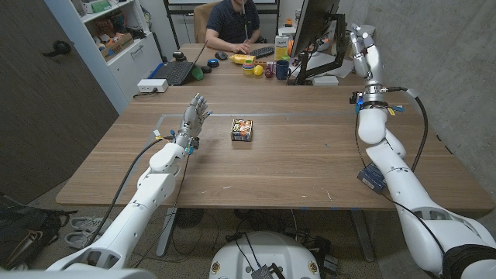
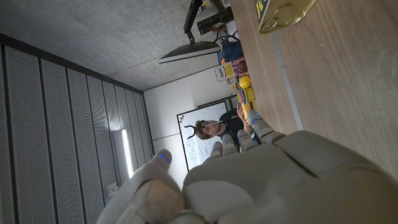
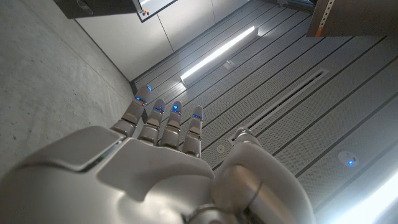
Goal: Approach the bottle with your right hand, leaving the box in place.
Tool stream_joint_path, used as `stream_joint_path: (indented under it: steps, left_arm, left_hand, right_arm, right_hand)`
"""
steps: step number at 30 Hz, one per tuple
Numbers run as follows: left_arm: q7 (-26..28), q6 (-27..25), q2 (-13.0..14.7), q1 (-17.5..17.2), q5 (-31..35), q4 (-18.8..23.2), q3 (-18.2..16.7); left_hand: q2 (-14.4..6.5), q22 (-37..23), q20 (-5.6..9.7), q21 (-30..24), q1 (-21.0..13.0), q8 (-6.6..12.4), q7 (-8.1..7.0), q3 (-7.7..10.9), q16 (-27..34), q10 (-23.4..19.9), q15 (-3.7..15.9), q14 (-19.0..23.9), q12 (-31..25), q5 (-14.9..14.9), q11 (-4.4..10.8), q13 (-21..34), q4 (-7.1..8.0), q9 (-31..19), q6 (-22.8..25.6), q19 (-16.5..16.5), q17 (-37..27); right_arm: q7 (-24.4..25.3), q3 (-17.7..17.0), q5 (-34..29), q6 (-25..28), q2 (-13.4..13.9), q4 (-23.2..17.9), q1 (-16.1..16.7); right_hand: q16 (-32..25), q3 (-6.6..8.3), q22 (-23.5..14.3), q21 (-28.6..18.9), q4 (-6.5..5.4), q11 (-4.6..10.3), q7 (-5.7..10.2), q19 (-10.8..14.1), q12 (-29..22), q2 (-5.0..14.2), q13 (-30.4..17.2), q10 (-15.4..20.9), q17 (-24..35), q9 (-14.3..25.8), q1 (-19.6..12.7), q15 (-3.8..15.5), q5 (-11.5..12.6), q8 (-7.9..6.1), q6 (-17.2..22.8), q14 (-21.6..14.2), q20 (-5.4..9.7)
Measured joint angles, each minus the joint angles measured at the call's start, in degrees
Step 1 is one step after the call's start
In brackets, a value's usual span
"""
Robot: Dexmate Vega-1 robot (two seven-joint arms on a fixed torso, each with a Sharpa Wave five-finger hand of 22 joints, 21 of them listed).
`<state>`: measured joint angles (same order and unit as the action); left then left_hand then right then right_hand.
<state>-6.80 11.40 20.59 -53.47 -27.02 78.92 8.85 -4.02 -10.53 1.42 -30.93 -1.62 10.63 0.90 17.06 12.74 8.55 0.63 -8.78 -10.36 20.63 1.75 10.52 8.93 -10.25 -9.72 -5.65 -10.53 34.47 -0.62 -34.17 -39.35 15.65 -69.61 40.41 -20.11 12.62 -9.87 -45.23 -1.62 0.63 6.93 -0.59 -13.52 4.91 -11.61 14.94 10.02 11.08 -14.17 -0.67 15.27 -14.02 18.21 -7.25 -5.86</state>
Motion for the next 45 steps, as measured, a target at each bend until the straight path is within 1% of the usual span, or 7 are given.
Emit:
stream_joint_path:
  steps: [6,15,20,26,33,39,45]
  left_arm:
    - [0.1,-0.1,0.0,-0.2,0.1,0.3,-0.1]
    - [0.1,-0.1,0.0,-0.4,0.2,0.6,-0.3]
    - [0.2,-0.3,0.0,-0.6,0.3,1.0,-0.4]
    - [0.4,-0.4,0.2,-0.8,0.5,1.4,-0.5]
    - [0.5,-0.5,0.3,-1.0,0.5,1.9,-0.6]
    - [0.7,-0.5,0.3,-1.2,0.6,2.3,-0.7]
    - [0.9,-0.7,0.4,-1.4,0.6,2.6,-0.8]
  left_hand:
    - [0.0,0.0,0.00,0.0,0.0,0.00,0.00,-0.24,0.0,0.0,0.00,0.0,0.0,0.0,0.00,0.0,-0.24,0.0,0.0,0.0,0.0]
    - [0.0,0.0,0.00,0.2,0.0,0.00,0.00,-0.24,0.0,0.0,0.00,0.0,0.0,0.0,0.00,0.0,-0.24,0.0,0.0,0.0,0.0]
    - [0.0,0.0,0.00,0.2,0.0,0.00,0.00,-0.24,0.0,0.0,0.00,0.0,0.0,0.0,0.00,0.0,-0.24,0.0,0.0,0.0,0.0]
    - [0.0,0.0,0.00,0.4,0.0,0.00,0.00,-0.24,0.0,0.0,0.00,0.0,0.0,0.0,0.00,0.0,-0.24,0.0,0.0,0.0,0.0]
    - [0.0,0.0,0.00,0.4,0.0,0.00,0.00,-0.48,0.0,0.0,0.00,0.0,0.0,0.0,0.00,0.0,0.00,0.0,0.0,0.0,0.0]
    - [-0.2,0.0,0.00,0.7,-0.2,0.00,0.00,-0.65,0.0,0.0,0.00,0.0,0.0,0.0,0.00,0.0,-0.16,0.0,0.0,0.0,0.1]
    - [-0.2,0.0,0.00,0.7,-0.2,0.00,0.00,-0.65,0.0,0.0,0.00,0.0,0.0,0.0,0.00,0.0,-0.16,0.0,0.0,0.0,0.1]
  right_arm:
    - [12.4,4.8,-12.9,13.4,3.4,-5.4,0.1]
    - [23.4,9.7,-28.5,32.0,4.9,-6.8,-1.3]
    - [26.4,7.2,-37.8,36.9,1.3,-4.7,-2.4]
    - [28.0,4.9,-44.0,41.6,-2.0,-2.2,-3.9]
    - [26.7,6.2,-45.0,51.2,-3.8,0.6,-6.1]
    - [21.5,9.0,-42.0,60.0,-3.8,1.7,-7.8]
    - [15.6,12.3,-38.4,67.7,-3.0,2.9,-9.7]
  right_hand:
    - [0.9,0.38,0.0,1.0,0.38,0.62,0.80,-1.1,0.0,0.23,0.0,0.0,0.0,0.0,-0.8,0.59,-0.3,0.00,2.3,0.6,0.14]
    - [1.8,-2.21,-0.1,3.8,-1.23,1.03,2.08,-5.2,0.0,-2.14,-0.3,0.4,0.5,0.3,2.4,1.01,-1.8,0.00,3.7,1.0,-0.60]
    - [3.6,-4.02,-0.1,7.4,-1.48,1.54,2.82,-9.3,1.3,-3.63,-0.3,-0.3,0.5,0.1,3.8,0.69,-2.5,0.71,4.4,3.4,-4.21]
    - [6.7,-5.95,-0.4,12.0,-1.41,1.39,4.58,-9.5,3.2,-4.82,-0.5,-10.2,1.0,0.3,5.0,-2.01,-3.4,3.79,-5.3,10.3,-6.03]
    - [8.7,-7.56,-0.7,16.7,-1.72,0.29,5.27,-9.5,3.7,-5.15,-0.5,-23.9,1.3,0.4,5.2,-5.70,-4.1,3.88,-18.6,17.1,-6.03]
    - [9.1,-8.35,-0.5,19.5,-2.50,-0.43,5.43,-9.5,3.7,-4.97,-0.4,-24.9,1.6,0.4,6.7,-8.41,-4.3,3.88,-23.2,17.1,-6.03]
    - [9.1,-9.16,-0.6,21.4,-2.69,-2.62,5.47,-9.5,3.7,-4.90,-0.2,-24.7,1.4,0.4,7.4,-10.57,-4.3,3.88,-26.0,17.1,-6.02]
